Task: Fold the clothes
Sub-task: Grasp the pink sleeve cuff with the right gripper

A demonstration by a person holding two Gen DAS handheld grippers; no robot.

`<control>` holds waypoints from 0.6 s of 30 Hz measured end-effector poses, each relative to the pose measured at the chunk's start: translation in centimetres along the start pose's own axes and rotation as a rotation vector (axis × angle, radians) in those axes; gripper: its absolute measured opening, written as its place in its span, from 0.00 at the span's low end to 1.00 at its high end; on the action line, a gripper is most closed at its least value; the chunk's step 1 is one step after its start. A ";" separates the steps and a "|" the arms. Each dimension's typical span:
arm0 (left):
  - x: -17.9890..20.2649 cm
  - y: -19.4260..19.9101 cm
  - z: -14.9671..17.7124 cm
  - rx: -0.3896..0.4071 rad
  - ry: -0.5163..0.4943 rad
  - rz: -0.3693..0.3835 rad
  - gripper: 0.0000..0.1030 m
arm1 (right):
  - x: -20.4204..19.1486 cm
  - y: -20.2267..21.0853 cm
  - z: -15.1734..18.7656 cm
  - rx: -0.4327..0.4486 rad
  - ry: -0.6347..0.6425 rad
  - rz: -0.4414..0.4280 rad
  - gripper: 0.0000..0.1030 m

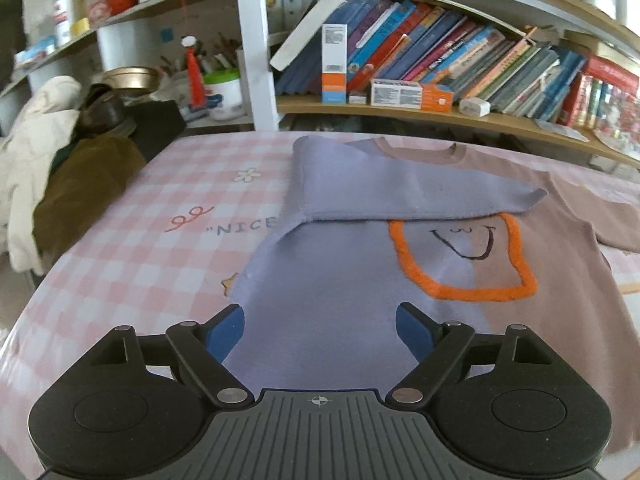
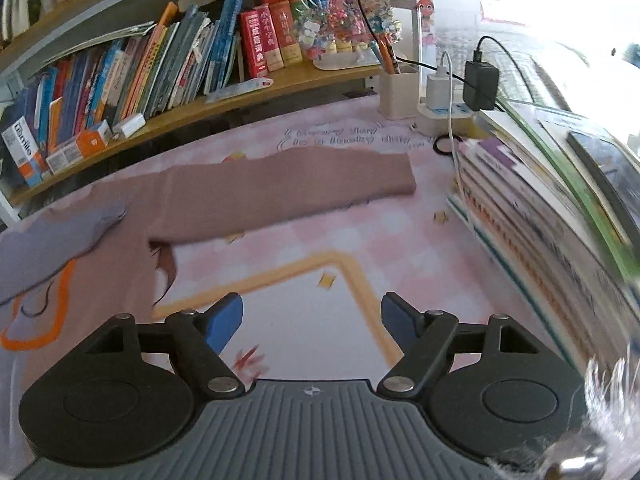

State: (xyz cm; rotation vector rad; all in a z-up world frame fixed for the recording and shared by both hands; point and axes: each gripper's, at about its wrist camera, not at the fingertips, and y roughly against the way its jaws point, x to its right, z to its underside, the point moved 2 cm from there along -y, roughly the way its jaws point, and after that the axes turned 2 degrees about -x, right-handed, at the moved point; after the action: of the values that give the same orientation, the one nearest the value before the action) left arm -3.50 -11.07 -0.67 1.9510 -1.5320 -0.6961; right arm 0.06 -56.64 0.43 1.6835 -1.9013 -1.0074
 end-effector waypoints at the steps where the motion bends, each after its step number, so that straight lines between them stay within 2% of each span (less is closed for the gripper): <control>1: 0.6 0.2 0.2 -0.002 0.007 -0.015 0.83 | 0.6 -0.6 -0.6 -0.004 0.002 -0.010 0.73; 10: 5.2 1.8 4.3 -0.121 0.009 -0.080 0.84 | 3.7 -5.3 -5.1 -0.026 0.060 -0.068 0.73; 18: 6.8 2.8 5.6 -0.152 0.011 -0.103 0.84 | 5.5 -8.6 -6.7 -0.073 -0.023 -0.091 0.72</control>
State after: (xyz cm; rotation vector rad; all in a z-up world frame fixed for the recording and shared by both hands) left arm -7.89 -18.87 -3.06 1.9260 -1.3381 -0.8195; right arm 9.63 -63.71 -2.35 1.7368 -1.7944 -1.1216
